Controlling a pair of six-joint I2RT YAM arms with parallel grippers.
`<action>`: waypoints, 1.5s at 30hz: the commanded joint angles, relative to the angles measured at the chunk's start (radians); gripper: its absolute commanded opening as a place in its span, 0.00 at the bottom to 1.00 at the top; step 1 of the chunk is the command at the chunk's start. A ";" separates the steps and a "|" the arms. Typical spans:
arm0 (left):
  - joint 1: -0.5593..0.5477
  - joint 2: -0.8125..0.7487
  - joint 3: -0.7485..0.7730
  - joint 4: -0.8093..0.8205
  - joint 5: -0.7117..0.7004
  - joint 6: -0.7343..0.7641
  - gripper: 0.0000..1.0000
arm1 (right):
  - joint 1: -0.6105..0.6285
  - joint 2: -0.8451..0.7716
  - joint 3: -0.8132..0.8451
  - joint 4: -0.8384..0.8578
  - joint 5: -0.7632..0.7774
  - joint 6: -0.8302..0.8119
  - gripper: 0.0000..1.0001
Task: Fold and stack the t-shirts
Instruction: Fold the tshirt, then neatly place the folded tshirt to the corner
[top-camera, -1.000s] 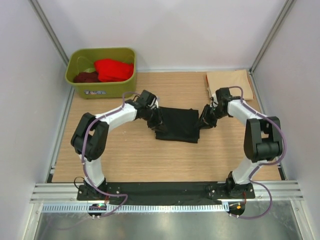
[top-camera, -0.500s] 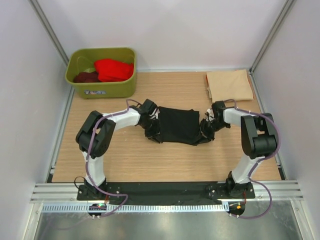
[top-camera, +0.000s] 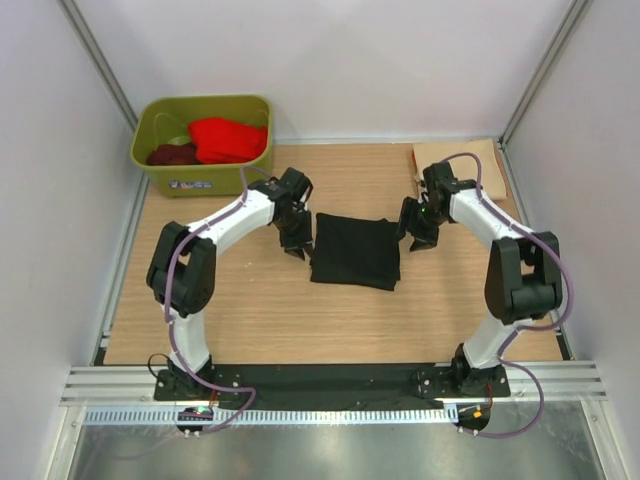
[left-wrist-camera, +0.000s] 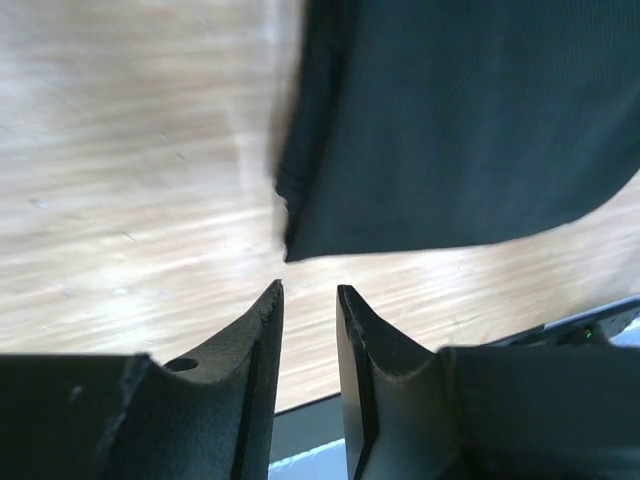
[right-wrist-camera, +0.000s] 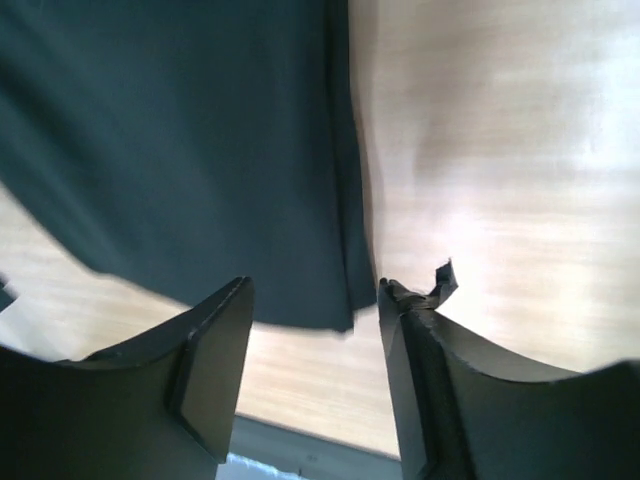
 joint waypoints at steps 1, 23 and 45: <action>0.057 0.045 0.034 0.006 0.005 0.025 0.30 | 0.001 0.107 0.064 0.110 0.036 0.015 0.61; 0.114 0.136 0.019 0.150 0.156 0.088 0.39 | 0.035 0.342 0.007 0.362 -0.140 -0.054 0.56; 0.108 0.193 -0.021 0.373 0.291 -0.032 0.30 | -0.114 0.337 0.025 0.478 -0.321 -0.096 0.78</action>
